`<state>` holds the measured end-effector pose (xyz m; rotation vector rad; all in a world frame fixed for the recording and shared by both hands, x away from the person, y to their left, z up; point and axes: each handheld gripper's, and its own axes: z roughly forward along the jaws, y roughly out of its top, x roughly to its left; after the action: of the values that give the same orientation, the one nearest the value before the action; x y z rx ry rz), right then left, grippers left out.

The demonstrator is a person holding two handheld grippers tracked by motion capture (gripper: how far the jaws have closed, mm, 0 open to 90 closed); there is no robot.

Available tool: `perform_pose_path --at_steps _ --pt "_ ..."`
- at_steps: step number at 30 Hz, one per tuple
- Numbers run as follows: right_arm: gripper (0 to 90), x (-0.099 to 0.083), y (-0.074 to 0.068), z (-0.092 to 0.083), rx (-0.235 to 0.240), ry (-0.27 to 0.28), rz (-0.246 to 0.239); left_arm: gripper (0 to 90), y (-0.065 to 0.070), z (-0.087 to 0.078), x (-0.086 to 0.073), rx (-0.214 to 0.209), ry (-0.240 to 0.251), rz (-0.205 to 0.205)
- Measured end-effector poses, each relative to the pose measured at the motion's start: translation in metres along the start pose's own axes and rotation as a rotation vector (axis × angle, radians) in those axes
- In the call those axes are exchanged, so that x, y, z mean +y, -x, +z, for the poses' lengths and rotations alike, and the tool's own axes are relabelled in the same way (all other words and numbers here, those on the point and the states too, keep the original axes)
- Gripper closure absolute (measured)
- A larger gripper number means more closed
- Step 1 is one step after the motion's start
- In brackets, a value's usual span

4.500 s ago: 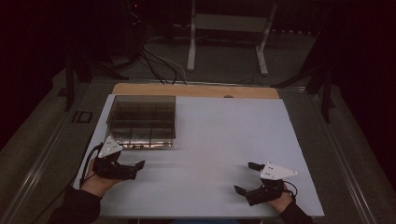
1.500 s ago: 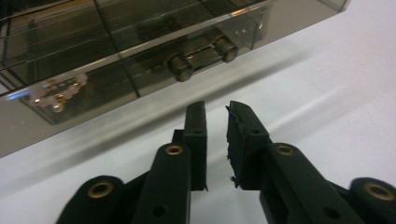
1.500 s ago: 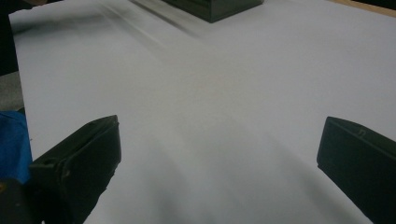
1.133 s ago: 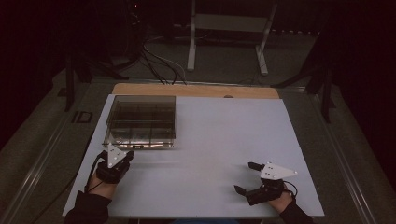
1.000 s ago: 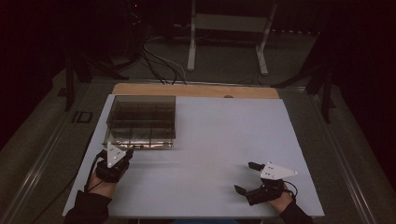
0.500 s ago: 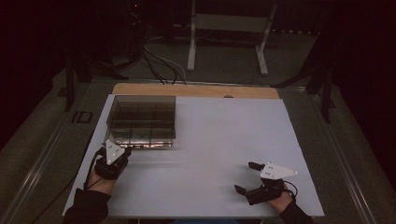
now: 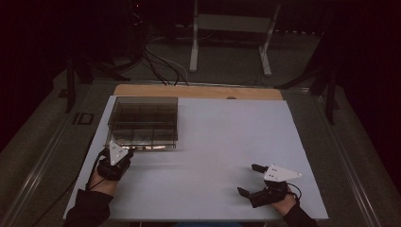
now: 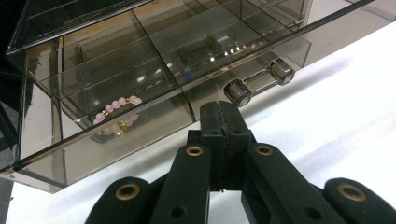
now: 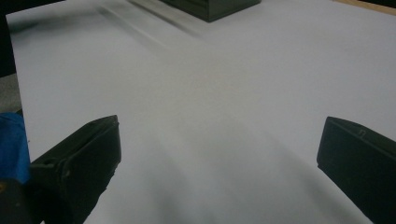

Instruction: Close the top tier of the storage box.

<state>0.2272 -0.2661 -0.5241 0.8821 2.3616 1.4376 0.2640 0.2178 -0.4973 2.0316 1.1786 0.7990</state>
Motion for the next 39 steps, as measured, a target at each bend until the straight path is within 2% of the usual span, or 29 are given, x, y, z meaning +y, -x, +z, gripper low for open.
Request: perform_pose_path --at_steps 14,39 --pt "0.0 -0.0001 0.0004 -0.0003 -0.001 0.003 0.0 90.0 -0.0015 0.0019 0.0025 0.007 0.003 0.009" --pt "0.0 -0.0001 0.0003 -0.0007 -0.002 0.001 -0.002 90.0 -0.0056 0.0067 0.0075 -0.004 -0.004 0.004"
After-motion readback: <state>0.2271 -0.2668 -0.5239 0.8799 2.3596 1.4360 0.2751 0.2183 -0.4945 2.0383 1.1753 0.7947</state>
